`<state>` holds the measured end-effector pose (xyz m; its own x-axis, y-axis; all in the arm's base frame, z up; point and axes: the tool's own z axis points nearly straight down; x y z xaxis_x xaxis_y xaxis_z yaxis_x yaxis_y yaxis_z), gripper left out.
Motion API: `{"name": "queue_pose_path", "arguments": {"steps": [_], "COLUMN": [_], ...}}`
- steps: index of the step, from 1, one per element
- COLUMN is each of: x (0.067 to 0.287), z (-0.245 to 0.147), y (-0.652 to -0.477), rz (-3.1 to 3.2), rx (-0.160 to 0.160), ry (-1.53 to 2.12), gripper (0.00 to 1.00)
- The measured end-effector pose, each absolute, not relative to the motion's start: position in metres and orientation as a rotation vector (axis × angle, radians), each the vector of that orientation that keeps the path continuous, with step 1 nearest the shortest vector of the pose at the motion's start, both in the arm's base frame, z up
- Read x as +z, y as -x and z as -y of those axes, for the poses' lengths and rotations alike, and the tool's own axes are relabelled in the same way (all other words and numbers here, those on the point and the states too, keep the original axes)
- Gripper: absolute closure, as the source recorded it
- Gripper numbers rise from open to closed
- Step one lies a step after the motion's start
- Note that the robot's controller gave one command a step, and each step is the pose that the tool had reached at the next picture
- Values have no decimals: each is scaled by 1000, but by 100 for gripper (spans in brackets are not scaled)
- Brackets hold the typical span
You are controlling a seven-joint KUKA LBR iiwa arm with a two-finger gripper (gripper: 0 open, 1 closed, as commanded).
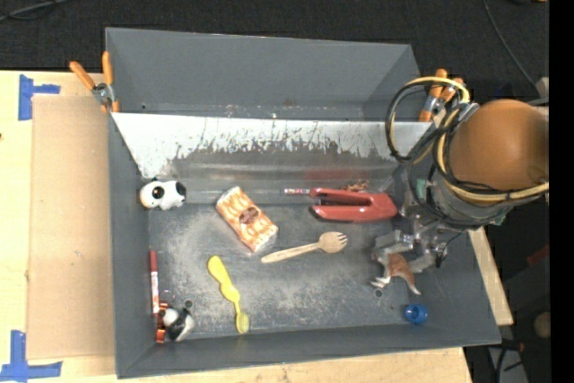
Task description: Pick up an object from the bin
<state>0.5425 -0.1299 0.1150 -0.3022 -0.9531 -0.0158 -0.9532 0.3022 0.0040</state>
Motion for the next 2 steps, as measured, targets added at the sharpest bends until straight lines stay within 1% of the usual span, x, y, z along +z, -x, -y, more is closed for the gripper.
{"name": "queue_pose_path", "arguments": {"steps": [2], "x": [134], "z": [129], "y": [-543], "rz": [-2532], "rx": [22], "ry": [1841], "gripper": [100]}}
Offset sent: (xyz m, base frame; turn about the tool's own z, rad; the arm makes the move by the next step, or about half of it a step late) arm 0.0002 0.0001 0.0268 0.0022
